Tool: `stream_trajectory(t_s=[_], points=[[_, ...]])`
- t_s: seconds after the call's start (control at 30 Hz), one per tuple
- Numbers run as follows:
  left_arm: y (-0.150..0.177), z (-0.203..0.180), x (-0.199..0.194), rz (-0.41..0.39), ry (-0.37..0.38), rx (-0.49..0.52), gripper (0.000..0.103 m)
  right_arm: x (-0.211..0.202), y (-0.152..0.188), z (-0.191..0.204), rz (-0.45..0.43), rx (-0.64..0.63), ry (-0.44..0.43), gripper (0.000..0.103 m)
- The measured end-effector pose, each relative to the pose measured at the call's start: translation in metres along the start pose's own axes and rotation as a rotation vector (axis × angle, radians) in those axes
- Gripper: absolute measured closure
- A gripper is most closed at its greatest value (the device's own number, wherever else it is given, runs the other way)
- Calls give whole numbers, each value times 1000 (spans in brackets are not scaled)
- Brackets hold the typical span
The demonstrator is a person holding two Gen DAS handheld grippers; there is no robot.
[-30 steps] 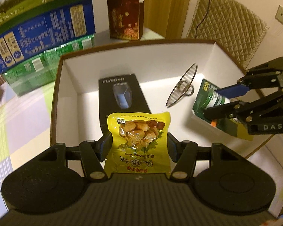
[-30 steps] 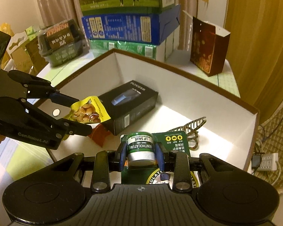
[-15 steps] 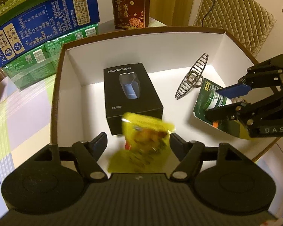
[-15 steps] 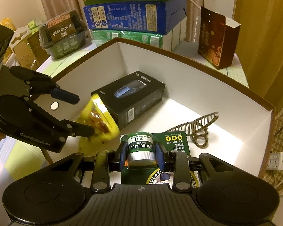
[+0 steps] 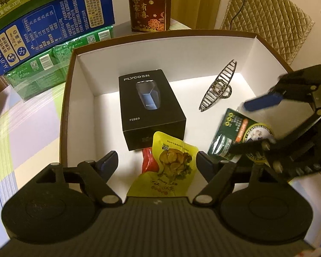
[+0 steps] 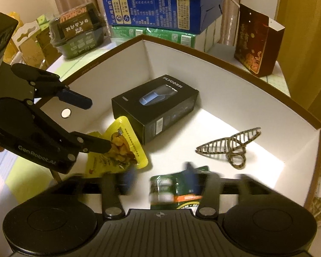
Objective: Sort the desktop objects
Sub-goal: 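Drop the yellow packet into the box with left tool while right drops the lip balm card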
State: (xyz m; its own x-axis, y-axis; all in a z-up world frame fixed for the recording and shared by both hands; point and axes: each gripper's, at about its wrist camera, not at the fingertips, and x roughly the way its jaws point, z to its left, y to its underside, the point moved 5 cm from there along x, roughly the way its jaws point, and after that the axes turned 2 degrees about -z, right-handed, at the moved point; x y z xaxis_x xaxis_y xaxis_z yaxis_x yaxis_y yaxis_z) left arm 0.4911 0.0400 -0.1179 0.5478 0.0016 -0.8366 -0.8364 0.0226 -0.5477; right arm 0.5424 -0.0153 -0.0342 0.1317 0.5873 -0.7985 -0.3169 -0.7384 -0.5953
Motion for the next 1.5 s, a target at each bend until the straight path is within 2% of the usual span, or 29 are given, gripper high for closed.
stream_trajectory(t_s=[0.07, 0.23, 0.4, 0.77, 1.1, 1.5], points=[[0, 0, -2, -2, -14, 5, 21, -5, 2, 0, -1, -2, 1, 26], [-2, -2, -5, 3, -36, 7, 14, -11, 8, -6, 30, 29, 30, 8], [-4, -5, -13, 11, -63, 1, 10, -23, 13, -12, 22, 68, 58, 2], [-3, -16, -40, 3, -79, 1, 7, -48, 16, -5, -11, 99, 82, 2], [2, -23, -68, -39, -89, 6, 7, -71, 19, 1, -48, 151, 115, 2], [19, -35, -105, -84, -93, 5, 7, -104, 29, 23, -106, 171, 113, 2]])
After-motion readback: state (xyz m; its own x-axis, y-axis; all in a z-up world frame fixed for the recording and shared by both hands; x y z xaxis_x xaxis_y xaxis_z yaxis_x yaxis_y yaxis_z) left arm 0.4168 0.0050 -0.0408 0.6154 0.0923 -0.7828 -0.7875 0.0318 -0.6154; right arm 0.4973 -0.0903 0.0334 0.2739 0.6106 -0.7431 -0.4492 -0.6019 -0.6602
